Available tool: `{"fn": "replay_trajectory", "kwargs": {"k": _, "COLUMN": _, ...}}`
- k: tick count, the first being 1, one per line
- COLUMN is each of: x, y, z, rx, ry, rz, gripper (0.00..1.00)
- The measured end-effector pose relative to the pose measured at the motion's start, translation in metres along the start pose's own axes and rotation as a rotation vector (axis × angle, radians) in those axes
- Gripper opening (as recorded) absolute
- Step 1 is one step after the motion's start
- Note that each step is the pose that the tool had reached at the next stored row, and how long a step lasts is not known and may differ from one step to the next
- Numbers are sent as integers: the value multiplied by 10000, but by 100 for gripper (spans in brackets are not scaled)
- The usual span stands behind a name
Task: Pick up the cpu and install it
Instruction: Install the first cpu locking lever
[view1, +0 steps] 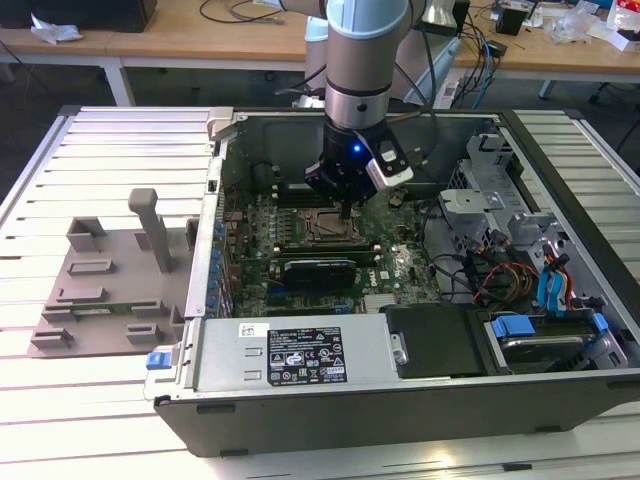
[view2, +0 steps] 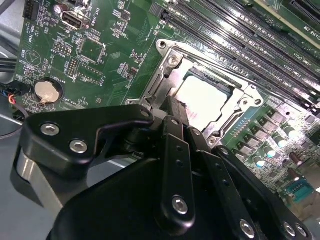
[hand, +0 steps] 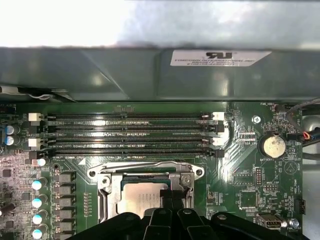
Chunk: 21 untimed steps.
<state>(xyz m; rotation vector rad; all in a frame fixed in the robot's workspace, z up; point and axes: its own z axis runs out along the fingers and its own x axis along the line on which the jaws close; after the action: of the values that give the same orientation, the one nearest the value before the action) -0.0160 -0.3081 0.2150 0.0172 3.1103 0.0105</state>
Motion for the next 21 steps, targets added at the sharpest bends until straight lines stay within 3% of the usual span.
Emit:
{"fn": "replay_trajectory", "kwargs": {"k": 15, "x": -4, "y": 1, "z": -127, "rx": 64, "ry": -1, "rz": -2, "gripper": 11}}
{"fn": "replay_trajectory", "kwargs": {"k": 21, "x": -7, "y": 2, "z": -232, "rx": 73, "ry": -2, "rz": -2, "gripper": 11}}
